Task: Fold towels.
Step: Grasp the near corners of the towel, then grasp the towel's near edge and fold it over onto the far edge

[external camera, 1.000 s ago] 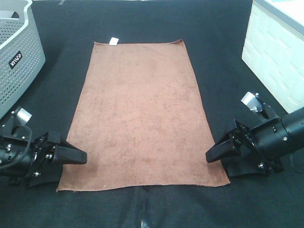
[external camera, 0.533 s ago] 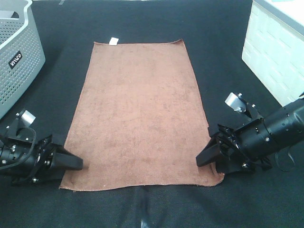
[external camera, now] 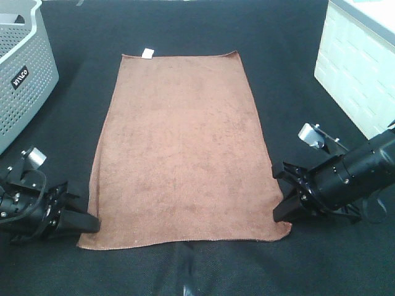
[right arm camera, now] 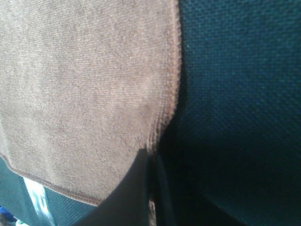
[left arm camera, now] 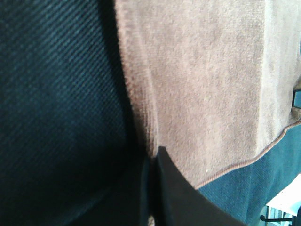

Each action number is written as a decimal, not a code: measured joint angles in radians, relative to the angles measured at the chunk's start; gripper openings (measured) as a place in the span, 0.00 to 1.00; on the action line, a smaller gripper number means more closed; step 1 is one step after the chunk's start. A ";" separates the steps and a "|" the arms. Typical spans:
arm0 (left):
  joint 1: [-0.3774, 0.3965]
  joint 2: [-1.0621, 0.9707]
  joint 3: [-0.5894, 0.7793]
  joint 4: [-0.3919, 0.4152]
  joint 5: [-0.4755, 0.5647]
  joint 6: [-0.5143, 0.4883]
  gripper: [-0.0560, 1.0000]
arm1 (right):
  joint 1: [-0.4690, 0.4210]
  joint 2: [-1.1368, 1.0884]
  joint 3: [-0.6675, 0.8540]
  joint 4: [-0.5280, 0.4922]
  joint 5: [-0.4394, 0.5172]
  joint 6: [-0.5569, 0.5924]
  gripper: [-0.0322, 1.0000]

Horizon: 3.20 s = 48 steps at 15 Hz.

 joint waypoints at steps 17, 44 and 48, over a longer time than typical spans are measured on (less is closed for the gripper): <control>0.000 -0.343 0.147 0.149 -0.066 -0.113 0.05 | 0.000 -0.283 0.192 -0.098 0.047 0.101 0.03; -0.009 0.610 -1.557 0.440 -0.209 -0.485 0.05 | 0.000 0.870 -1.900 -0.562 0.270 0.540 0.03; -0.016 0.692 -1.604 0.434 -0.284 -0.485 0.05 | 0.000 0.910 -1.903 -0.549 0.134 0.509 0.03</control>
